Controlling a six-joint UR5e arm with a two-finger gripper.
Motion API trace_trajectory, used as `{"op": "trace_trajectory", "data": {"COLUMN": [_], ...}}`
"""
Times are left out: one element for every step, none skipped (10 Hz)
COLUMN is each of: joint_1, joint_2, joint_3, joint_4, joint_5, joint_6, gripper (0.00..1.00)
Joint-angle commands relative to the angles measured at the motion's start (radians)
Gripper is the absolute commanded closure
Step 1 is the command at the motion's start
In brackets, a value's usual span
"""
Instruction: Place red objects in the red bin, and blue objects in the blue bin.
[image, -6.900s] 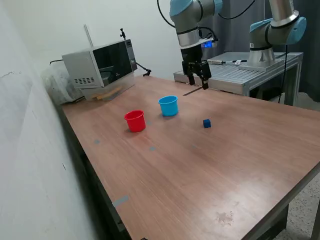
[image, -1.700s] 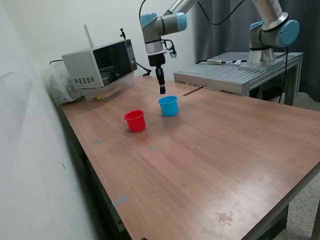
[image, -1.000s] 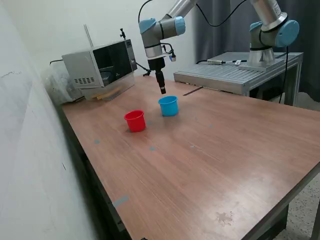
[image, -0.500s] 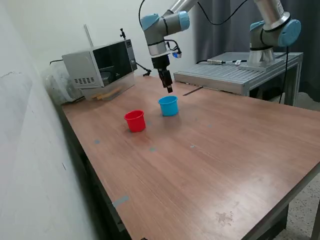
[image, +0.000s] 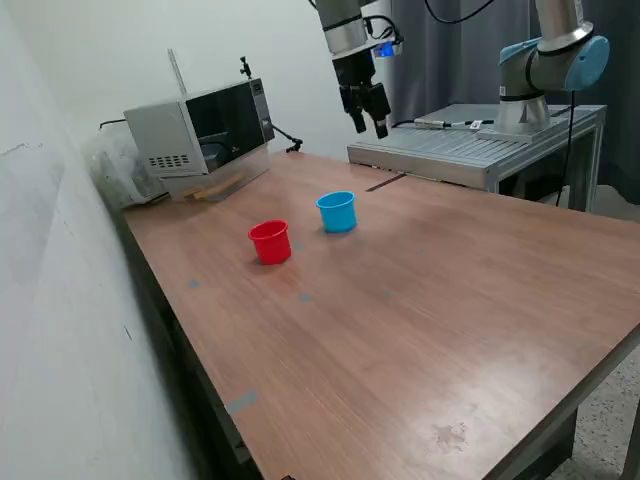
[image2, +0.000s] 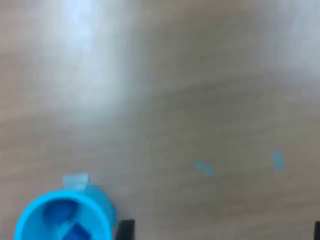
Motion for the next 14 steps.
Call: {"op": "trace_trajectory", "data": {"joint_1": [0.049,0.057,0.057,0.057,0.062,0.074,0.074,0.074,0.074,0.059,0.031,0.019,0.022,0.020], "joint_2": [-0.125,-0.207,-0.310,-0.369,-0.390,-0.427,-0.494,-0.519,-0.532,-0.541,-0.538,-0.538,-0.539,-0.541], "joint_3": [0.004,0.022,0.068,0.094,0.107,0.116,0.137,0.140,0.142,0.156,0.156,0.154,0.157,0.160], "joint_4": [0.193,0.209,0.209,0.215,0.276,0.348,0.384,0.445,0.553,0.664,0.706,0.706,0.709,0.709], "joint_5": [0.000,0.000,0.000,0.002,0.000,-0.001,0.002,0.003,-0.003,-0.012,-0.012,-0.012,-0.012,-0.012], "joint_6": [-0.002,-0.001,-0.002,-0.004,-0.004,-0.005,-0.051,-0.079,-0.091,-0.097,-0.100,-0.100,-0.100,-0.100], "gripper": [0.00,0.00,0.00,0.00,0.00,0.00,0.00,0.00,0.00,0.00,0.00,0.00,0.00,0.00]}}
